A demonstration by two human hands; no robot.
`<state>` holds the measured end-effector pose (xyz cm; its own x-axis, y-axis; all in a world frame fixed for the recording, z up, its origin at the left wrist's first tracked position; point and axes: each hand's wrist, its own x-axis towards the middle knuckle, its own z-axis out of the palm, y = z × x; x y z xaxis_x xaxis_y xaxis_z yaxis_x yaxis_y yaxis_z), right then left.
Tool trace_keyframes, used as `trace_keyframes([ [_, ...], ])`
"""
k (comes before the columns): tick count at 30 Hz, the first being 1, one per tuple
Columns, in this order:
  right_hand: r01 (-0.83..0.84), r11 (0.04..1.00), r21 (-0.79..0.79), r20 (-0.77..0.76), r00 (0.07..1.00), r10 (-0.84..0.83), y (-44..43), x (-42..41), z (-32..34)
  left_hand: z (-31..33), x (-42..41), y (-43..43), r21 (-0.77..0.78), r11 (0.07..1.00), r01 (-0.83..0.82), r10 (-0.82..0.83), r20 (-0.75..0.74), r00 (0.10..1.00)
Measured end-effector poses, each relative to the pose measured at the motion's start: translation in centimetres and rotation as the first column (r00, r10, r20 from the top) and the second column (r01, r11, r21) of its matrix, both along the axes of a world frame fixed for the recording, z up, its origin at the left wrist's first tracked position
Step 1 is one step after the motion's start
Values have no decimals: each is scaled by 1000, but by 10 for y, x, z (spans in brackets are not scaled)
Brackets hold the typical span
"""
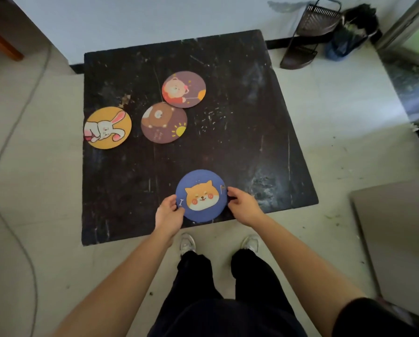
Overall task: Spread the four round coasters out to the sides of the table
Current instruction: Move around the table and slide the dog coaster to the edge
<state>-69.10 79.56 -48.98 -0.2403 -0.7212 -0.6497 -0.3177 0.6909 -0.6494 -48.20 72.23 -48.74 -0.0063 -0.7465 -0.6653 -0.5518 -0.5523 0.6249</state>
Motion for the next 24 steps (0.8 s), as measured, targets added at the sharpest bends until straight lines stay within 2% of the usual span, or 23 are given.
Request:
trace_keyframes([
  [7, -17, 999, 52, 39, 999, 15, 6, 3, 0, 8, -2, 0, 82, 996, -45, 51, -83, 995],
  [16, -134, 991, 21, -109, 985, 135, 15, 16, 4, 6, 5, -1, 95, 995, -7, 18, -116, 993],
  [24, -192, 981, -2, -179, 966, 188, 19, 17, 2, 4, 6, -1, 94, 996, 9, 1, -113, 994],
])
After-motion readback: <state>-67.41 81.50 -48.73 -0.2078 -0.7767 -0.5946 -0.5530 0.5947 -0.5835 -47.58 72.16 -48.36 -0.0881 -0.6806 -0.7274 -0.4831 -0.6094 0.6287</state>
